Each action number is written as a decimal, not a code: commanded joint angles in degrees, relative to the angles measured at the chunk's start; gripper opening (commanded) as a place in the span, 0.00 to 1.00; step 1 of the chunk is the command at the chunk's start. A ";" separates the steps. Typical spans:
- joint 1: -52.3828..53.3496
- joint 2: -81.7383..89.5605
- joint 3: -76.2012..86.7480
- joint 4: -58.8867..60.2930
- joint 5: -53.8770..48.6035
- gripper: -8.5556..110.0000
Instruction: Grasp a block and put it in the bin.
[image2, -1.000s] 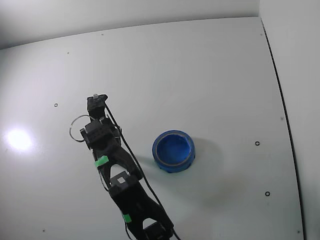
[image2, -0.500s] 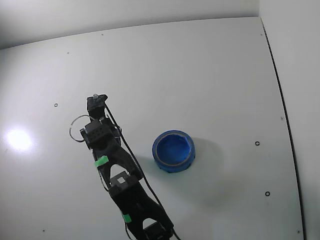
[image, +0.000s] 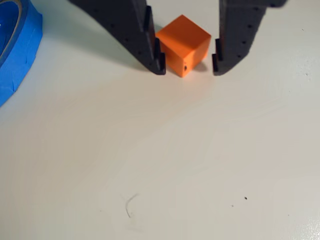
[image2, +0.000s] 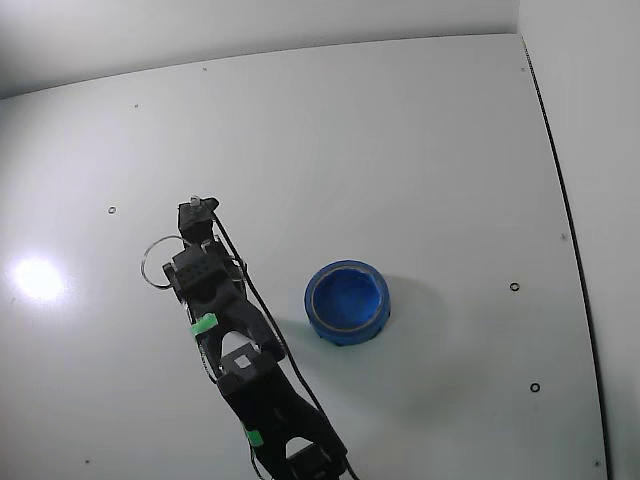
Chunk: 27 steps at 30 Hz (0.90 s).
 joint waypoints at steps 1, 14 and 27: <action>0.62 10.63 3.60 0.09 -0.44 0.24; 0.62 19.07 15.38 -0.79 -0.97 0.21; 0.53 18.98 14.33 -8.09 -1.41 0.21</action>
